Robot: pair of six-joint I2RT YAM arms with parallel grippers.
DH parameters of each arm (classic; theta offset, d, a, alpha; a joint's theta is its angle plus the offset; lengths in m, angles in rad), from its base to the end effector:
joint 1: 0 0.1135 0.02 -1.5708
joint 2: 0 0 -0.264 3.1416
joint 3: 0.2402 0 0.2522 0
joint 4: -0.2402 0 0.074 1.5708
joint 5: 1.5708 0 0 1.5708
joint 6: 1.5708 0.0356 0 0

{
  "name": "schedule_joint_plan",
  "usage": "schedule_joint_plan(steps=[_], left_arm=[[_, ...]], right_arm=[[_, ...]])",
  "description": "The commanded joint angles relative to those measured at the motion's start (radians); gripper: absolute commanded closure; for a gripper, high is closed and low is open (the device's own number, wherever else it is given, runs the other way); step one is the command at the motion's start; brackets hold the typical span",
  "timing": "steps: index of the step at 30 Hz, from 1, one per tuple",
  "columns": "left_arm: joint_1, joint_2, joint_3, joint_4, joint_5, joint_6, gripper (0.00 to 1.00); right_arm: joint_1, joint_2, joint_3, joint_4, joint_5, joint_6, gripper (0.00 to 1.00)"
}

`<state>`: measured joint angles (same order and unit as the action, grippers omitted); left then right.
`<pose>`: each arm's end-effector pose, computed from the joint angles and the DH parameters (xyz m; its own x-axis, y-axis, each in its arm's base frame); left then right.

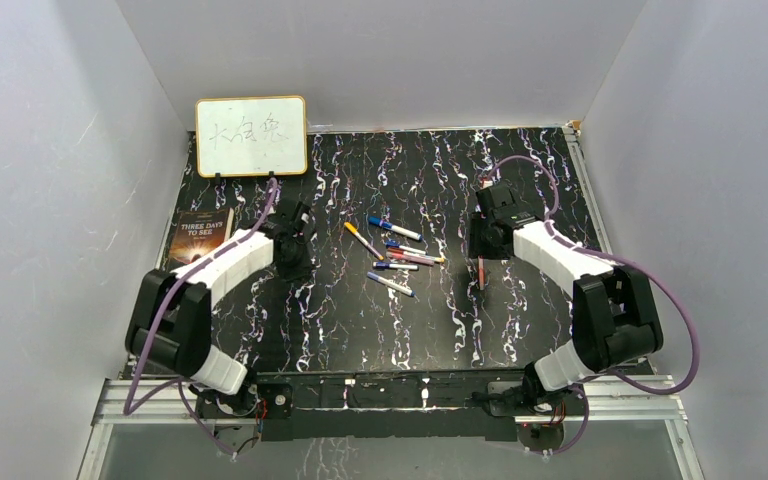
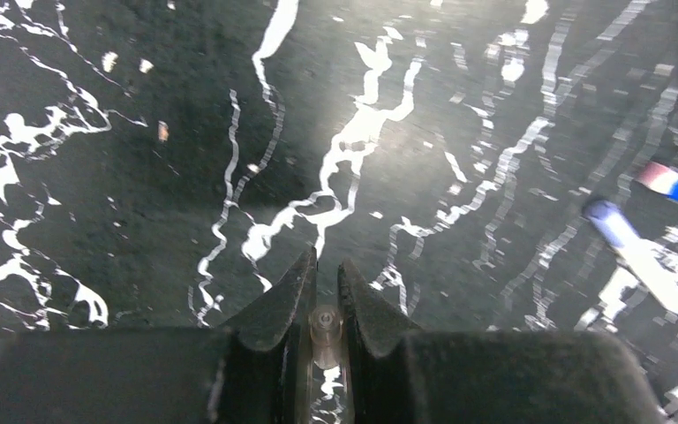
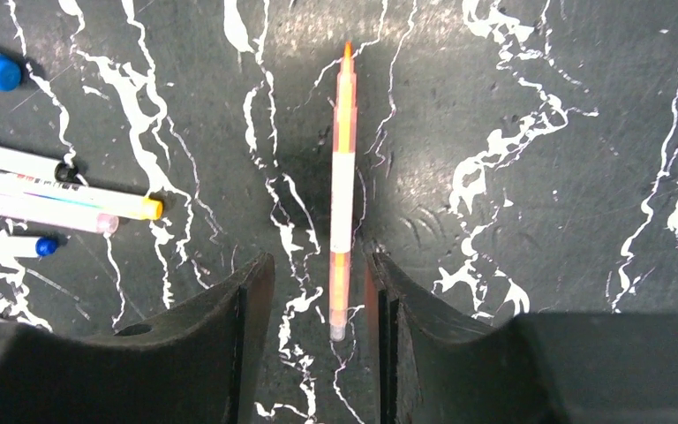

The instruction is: Open the pen caps

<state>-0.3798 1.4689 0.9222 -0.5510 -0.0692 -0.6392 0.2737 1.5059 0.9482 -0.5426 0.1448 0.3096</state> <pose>0.2642 -0.1028 0.2026 -0.8667 -0.2948 -0.4024 -0.2198 0.9498 -0.2224 0.2825 0.0740 0.2009 -0.8797 0.0662 -0.4710 0.0667 0.9977 0.0156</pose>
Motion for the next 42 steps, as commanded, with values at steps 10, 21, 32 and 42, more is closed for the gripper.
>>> schedule_joint_plan(steps=[10,21,32,42], left_arm=[[0.028,0.205,0.121,0.030,-0.186,0.184,0.97],[0.034,0.200,0.093,0.094,-0.137,0.251,0.77],[0.034,0.060,0.100,0.034,-0.102,0.217,0.70],[0.034,-0.151,0.147,-0.123,-0.060,0.174,0.49]], right_arm=[[0.001,-0.130,-0.030,0.024,-0.113,0.011,0.58],[0.004,-0.174,-0.054,0.030,-0.158,0.004,0.57],[0.010,-0.197,-0.049,0.007,-0.187,0.004,0.55],[0.018,-0.225,-0.044,-0.002,-0.294,0.028,0.48]])
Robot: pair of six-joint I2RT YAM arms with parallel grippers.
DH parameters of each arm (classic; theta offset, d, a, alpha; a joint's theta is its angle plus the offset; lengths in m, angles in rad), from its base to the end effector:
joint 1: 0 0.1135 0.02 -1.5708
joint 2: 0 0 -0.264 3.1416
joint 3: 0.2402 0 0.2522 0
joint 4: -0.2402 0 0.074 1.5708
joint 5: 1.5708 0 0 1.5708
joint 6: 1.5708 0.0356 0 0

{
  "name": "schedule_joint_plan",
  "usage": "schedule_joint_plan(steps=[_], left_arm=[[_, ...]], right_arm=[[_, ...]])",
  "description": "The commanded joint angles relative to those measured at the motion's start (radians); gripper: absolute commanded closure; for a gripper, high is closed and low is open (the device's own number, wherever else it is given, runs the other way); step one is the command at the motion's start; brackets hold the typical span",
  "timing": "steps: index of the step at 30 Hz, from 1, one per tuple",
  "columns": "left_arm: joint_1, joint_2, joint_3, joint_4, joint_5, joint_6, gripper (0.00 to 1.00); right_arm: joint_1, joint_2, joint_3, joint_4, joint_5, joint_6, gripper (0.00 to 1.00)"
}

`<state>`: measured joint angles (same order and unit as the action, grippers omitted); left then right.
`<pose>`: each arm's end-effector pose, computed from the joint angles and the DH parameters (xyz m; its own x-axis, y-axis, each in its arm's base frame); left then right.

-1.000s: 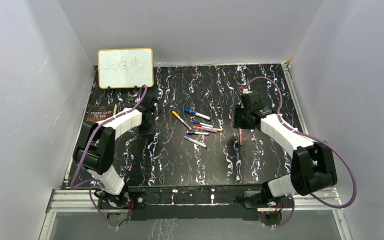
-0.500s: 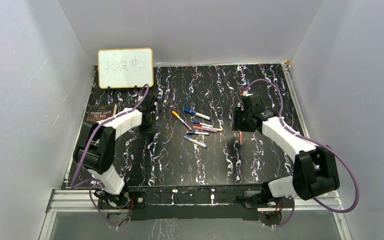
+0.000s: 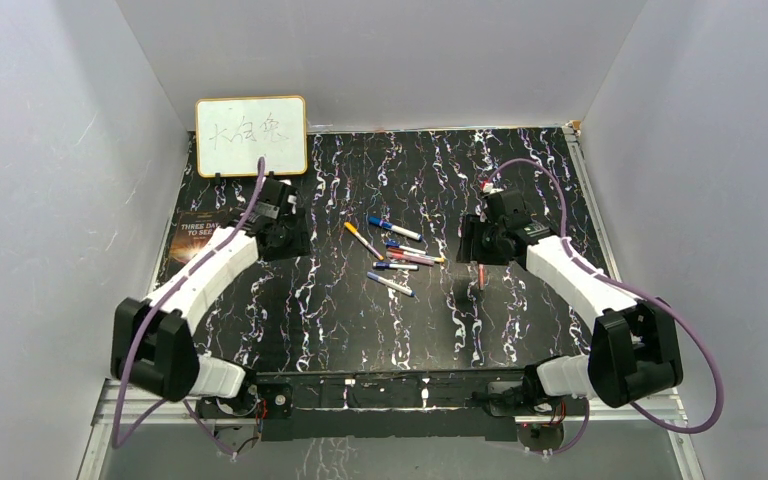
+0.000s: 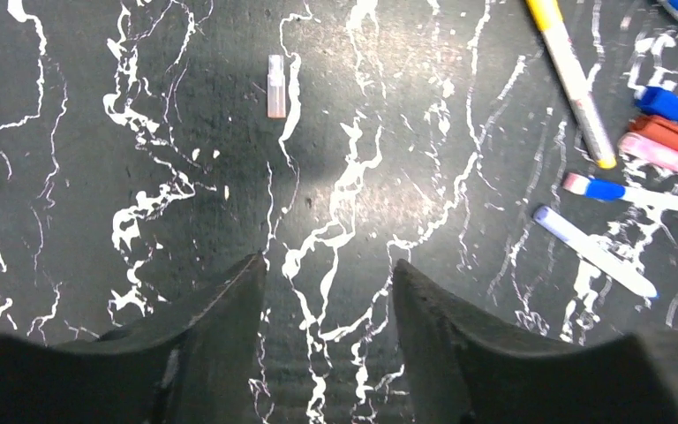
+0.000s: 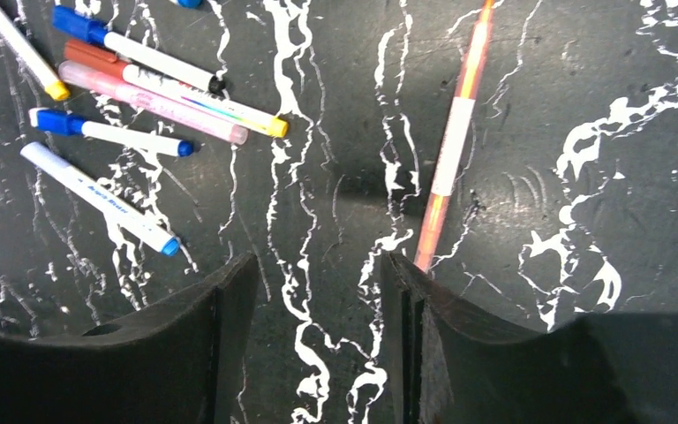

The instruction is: Open the pen caps

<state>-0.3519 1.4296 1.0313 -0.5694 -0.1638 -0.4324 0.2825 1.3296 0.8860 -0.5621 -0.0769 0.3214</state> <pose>0.2778 -0.0958 0.2453 -0.8081 -0.1437 -0.5713 -0.0940 0.9888 -0.1157 0.2514 0.0758 0.2264 -0.8698 0.0755 -0.4876 -0.0450 0.9720 0.2307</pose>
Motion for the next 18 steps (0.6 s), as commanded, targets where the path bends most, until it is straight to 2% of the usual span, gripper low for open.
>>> schedule_joint_plan(steps=[1,3,5,6,10,13,15,18], left_arm=[[0.006,-0.138,0.036,-0.117,0.046,-0.039,0.45],[0.006,-0.190,0.035,-0.140,0.070,-0.048,0.37],[0.008,-0.276,0.054,-0.200,0.074,-0.046,0.21],[0.008,-0.317,0.075,-0.237,0.063,-0.039,0.02],[0.008,-0.447,0.083,-0.340,0.155,-0.061,0.02],[0.007,-0.536,0.099,-0.426,0.229,-0.054,0.02],[0.008,-0.561,0.116,-0.467,0.232,-0.054,0.02],[0.008,-0.581,0.113,-0.490,0.246,-0.074,0.02]], right_arm=[[0.011,-0.057,0.017,0.019,-0.094,0.021,0.44],[0.014,-0.074,0.011,0.028,-0.157,0.031,0.32],[0.024,-0.084,0.018,0.029,-0.242,0.050,0.08],[0.037,-0.086,0.020,0.025,-0.273,0.059,0.02],[0.137,-0.044,0.034,0.050,-0.303,0.083,0.02],[0.217,0.107,0.126,0.063,-0.155,0.049,0.02],[0.244,0.232,0.242,0.024,-0.014,-0.004,0.10],[0.252,0.322,0.330,-0.005,0.092,-0.049,0.27]])
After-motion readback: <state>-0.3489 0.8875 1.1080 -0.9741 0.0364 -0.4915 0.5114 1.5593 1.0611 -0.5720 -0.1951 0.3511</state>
